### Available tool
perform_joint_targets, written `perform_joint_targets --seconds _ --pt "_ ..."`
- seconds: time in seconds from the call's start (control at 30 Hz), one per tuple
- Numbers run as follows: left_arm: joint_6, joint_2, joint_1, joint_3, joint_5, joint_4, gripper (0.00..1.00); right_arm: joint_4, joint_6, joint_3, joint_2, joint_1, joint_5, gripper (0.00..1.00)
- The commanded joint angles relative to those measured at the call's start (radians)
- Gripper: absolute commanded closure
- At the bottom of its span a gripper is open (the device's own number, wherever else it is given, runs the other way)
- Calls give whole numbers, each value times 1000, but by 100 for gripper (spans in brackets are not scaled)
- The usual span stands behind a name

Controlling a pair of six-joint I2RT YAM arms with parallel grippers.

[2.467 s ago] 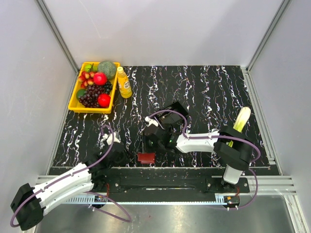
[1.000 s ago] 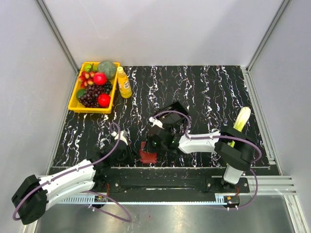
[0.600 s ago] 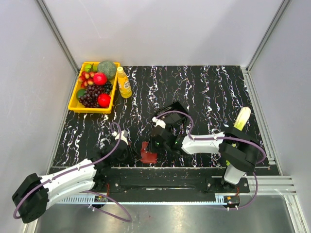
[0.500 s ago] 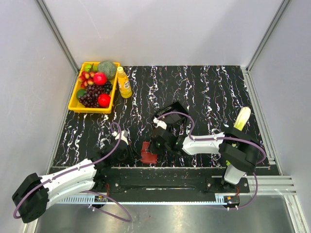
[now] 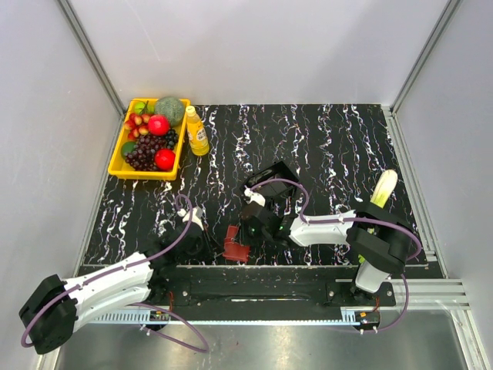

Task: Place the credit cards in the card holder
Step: Close the card holder at the center of the board.

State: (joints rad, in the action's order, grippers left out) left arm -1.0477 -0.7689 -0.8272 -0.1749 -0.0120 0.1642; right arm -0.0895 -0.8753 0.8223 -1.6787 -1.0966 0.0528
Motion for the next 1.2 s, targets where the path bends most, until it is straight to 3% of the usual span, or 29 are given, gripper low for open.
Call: perform_joint_targets --seconds 0.0,1.17 --pt "-6 -9 3 -18 -59 40 100 19 -33 -6 30 9 -30 100" --pt "6 63 2 -21 -91 90 100 -52 -113 -68 -30 29 -57 100"
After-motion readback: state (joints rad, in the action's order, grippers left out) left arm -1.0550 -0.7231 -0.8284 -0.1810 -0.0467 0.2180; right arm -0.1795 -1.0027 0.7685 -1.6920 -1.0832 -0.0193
